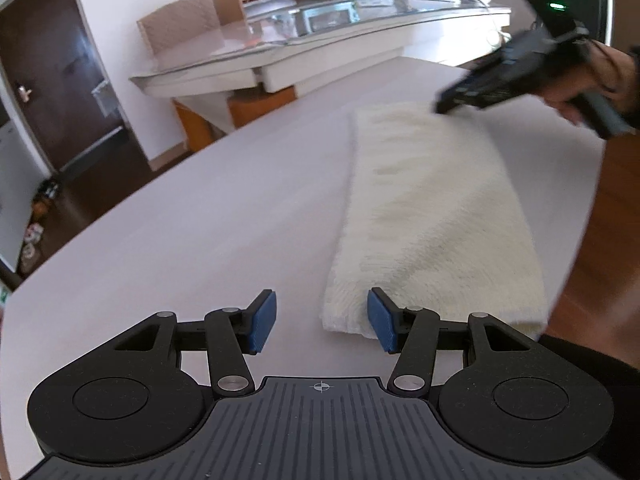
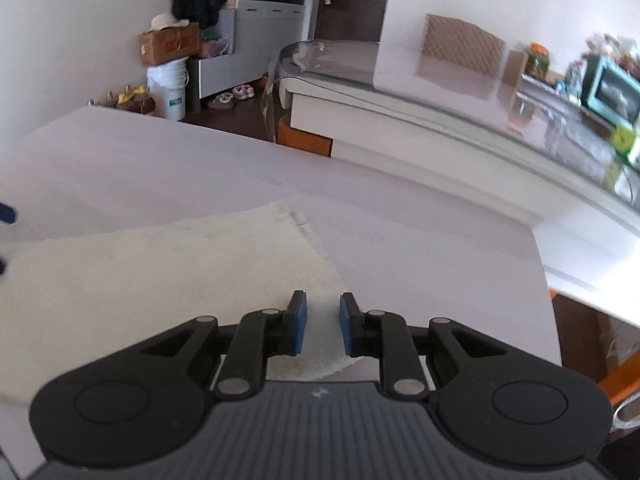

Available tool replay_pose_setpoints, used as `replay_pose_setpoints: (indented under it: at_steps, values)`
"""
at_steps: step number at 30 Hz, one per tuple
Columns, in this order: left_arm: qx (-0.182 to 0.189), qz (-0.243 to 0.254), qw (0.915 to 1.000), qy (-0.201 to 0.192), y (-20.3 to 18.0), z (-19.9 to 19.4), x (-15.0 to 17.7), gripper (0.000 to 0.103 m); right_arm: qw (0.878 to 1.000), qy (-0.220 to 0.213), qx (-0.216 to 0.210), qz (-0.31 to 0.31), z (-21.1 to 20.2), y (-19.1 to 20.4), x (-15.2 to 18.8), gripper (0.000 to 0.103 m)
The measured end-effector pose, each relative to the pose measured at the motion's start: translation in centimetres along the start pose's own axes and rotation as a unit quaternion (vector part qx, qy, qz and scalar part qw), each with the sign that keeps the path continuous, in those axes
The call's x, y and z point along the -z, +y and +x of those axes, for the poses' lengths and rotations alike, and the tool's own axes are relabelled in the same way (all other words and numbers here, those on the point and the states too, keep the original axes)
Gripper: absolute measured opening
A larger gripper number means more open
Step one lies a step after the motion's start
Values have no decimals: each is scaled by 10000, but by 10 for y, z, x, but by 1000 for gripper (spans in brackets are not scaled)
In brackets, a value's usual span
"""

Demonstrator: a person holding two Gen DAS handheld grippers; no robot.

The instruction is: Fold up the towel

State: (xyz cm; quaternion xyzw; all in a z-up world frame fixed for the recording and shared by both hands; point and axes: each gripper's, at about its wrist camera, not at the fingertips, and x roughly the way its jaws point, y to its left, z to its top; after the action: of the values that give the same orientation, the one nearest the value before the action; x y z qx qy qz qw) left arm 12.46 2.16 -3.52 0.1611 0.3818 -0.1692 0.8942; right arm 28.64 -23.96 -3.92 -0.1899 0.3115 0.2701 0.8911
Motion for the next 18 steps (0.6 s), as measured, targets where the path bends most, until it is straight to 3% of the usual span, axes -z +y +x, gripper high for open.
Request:
replay_pose_setpoints:
  at_steps: [3, 6, 10, 13, 16, 18]
  values:
    - [9, -37, 10000, -38, 6, -3, -1, 62, 9996, -243, 46, -161, -24, 19, 0, 28]
    - [-79, -16, 9999, -128, 15, -5, -2, 70, 9981, -443, -387, -158, -60, 49, 14, 36]
    - [-196, 34, 9996, -211, 23, -6, -3, 70, 9910, -656, -1103, -370, -99, 94, 37, 37]
    - [-220, -4, 9993, -286, 25, -12, 1, 75, 9826, -799, -1426, -885, -123, 133, 55, 37]
    - [-180, -55, 9990, -396, 25, -19, 5, 86, 9728, -779, -1411, -1661, -130, 172, 70, 37]
    - [-188, -34, 9989, -432, 24, -23, 8, 87, 9648, -764, -1322, -2141, -129, 191, 76, 37]
